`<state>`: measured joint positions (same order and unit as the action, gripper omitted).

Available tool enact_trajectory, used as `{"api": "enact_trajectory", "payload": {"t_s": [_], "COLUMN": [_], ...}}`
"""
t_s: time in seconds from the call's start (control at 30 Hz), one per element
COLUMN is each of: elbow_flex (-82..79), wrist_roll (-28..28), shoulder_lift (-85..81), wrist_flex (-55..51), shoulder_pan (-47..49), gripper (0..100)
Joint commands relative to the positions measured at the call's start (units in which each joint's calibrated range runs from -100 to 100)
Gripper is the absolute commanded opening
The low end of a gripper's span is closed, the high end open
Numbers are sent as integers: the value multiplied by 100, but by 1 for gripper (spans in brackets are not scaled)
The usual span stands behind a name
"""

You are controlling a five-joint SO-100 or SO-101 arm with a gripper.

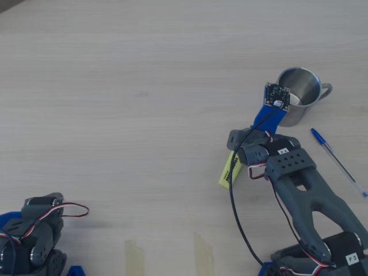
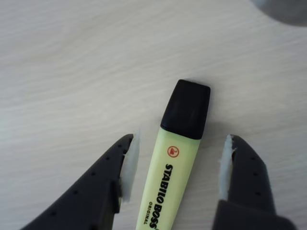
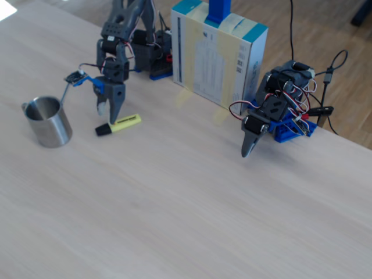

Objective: Grab the yellow pen and put it in the silver cup.

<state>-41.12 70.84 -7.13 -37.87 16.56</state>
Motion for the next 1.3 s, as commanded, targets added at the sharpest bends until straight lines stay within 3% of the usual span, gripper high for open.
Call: {"api": "enact_trajectory", "payload": {"t_s": [0.0, 1.27], "elbow_flex": [271, -65], "wrist_roll": [15, 15], "shoulder_lift": [56, 871], "wrist_flex": [68, 68], "shoulder_pan": [-41, 125], "gripper": [27, 27]}}
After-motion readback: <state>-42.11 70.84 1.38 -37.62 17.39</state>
